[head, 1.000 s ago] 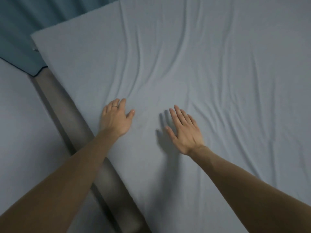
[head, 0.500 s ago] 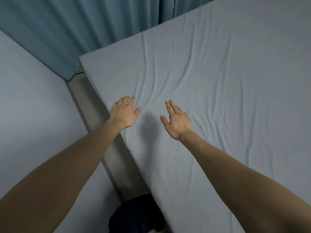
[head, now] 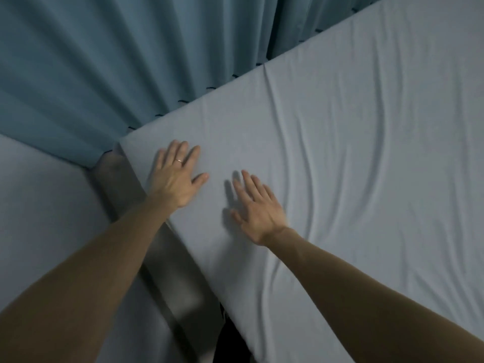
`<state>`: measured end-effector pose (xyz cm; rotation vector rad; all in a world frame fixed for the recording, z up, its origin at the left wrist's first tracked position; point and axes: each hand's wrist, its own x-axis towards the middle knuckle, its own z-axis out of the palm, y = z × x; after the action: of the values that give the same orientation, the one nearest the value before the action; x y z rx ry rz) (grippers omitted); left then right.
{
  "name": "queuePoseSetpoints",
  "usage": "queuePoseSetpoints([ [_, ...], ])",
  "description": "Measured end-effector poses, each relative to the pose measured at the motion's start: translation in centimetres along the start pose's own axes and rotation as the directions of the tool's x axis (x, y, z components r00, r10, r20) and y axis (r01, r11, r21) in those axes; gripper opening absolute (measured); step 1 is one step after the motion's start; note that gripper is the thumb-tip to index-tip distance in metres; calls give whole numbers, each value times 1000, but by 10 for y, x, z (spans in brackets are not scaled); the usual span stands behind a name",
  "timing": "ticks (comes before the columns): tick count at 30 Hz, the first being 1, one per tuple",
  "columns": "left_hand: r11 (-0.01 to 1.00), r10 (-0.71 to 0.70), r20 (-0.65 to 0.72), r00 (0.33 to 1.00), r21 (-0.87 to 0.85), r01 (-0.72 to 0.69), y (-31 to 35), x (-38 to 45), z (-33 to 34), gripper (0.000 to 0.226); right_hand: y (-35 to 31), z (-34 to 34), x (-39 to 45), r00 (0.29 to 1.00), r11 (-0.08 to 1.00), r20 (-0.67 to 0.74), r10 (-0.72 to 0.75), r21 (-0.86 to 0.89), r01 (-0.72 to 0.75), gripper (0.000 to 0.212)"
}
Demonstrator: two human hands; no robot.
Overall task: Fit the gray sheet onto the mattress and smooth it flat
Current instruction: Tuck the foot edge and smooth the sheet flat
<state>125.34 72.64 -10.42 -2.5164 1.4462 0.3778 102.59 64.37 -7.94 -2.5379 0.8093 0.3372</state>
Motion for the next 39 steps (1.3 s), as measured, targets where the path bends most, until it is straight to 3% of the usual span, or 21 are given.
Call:
queuePoseSetpoints([
  [5, 998, 56, -103, 993, -14, -57, -44, 15, 37, 77, -28, 41, 49, 999, 999, 18, 34, -15, -34, 74],
  [11, 995, 18, -174, 985, -91, -35, -45, 17, 29, 72, -37, 32, 50, 997, 997, -36, 66, -27, -67, 72],
  [14, 986, -103, -286, 953, -157, 59, -69, 40, 15, 63, -47, 16, 73, 994, 1000, -114, 1, -27, -4, 69],
  [18, 959, -218, -165, 962, -221, 179, -97, 68, 10, 62, -78, 12, 128, 987, 990, -70, -143, 4, 144, 72],
  [22, 955, -228, -198, 953, -238, 179, -106, 68, 16, 57, -105, 29, 151, 993, 996, 74, -93, -11, 94, 76],
  [30, 832, -340, -171, 925, -513, 211, -106, 69, 16, 59, -99, 42, 151, 994, 991, 63, -95, -84, 100, 73],
  [36, 839, -314, -73, 947, -488, 241, -110, 69, 10, 59, -98, 37, 152, 991, 992, 87, -106, -55, 111, 72],
  [39, 889, -335, -51, 941, -347, 297, -106, 69, -1, 62, -90, 18, 145, 992, 991, 1, -123, 53, 123, 68],
])
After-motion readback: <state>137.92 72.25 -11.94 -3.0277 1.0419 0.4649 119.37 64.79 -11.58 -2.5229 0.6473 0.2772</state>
